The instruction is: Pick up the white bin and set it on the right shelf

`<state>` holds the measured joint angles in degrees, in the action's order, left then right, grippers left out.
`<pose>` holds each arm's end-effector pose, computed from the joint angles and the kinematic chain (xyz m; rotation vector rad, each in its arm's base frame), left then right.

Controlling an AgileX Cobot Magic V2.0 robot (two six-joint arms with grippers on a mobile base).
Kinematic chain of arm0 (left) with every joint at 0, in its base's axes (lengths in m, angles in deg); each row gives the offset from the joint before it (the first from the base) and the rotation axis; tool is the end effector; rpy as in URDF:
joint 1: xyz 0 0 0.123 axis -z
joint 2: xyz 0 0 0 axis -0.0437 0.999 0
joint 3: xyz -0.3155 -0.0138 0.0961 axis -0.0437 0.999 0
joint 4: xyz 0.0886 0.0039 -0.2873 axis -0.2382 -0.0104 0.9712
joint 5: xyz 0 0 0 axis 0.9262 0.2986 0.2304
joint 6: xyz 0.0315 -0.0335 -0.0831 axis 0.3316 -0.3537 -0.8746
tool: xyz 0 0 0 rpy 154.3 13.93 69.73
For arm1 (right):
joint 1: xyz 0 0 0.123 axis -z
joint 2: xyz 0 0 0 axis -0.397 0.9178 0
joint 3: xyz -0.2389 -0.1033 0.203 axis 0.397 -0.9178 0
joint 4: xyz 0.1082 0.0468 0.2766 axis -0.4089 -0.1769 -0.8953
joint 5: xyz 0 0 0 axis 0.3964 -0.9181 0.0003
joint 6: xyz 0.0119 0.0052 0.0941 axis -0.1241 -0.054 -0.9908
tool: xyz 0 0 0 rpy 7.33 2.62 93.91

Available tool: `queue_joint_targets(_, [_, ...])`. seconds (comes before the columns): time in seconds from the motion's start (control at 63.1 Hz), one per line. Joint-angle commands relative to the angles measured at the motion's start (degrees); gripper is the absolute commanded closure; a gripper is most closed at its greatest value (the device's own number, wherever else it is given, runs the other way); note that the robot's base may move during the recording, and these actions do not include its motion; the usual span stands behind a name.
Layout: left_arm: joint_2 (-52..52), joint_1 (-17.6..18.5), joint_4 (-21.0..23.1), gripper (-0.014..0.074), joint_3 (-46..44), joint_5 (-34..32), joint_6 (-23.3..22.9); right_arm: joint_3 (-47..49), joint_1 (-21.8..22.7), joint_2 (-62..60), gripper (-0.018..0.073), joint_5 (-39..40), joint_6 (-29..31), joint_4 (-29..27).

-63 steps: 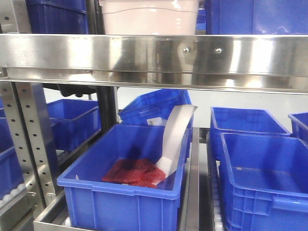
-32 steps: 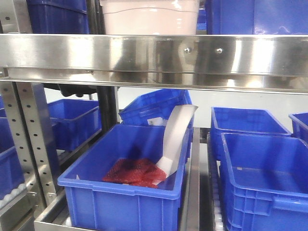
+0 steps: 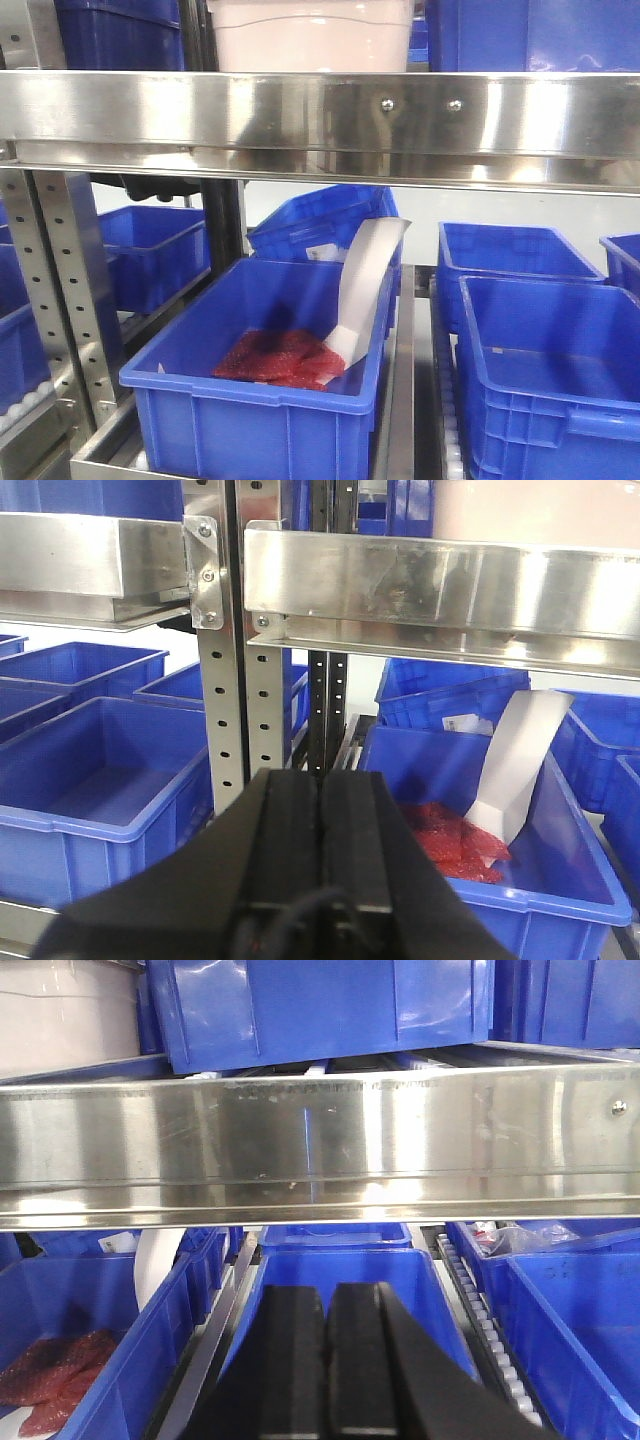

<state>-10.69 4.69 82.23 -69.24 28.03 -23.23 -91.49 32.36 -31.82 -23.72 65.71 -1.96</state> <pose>0.0651 -0.0036 0.1927 0.0609 1.6026 -0.0192 0.0643 -0.0098 0.1941 0.2132 1.5768 -0.0300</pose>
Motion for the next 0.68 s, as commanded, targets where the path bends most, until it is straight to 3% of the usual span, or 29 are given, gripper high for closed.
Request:
queue_joint_targets(0.0, [-0.68, -0.06, 0.56, 0.0713, 1.15, -5.23, -0.53, 0.24, 0.36, -0.47, 0.0491, 5.05, 0.26, 0.72])
queue_joint_targets(0.666, [-0.68, -0.06, 0.56, 0.0714, 1.15, -5.23, -0.53, 0.24, 0.36, -0.47, 0.0491, 5.05, 0.26, 0.72])
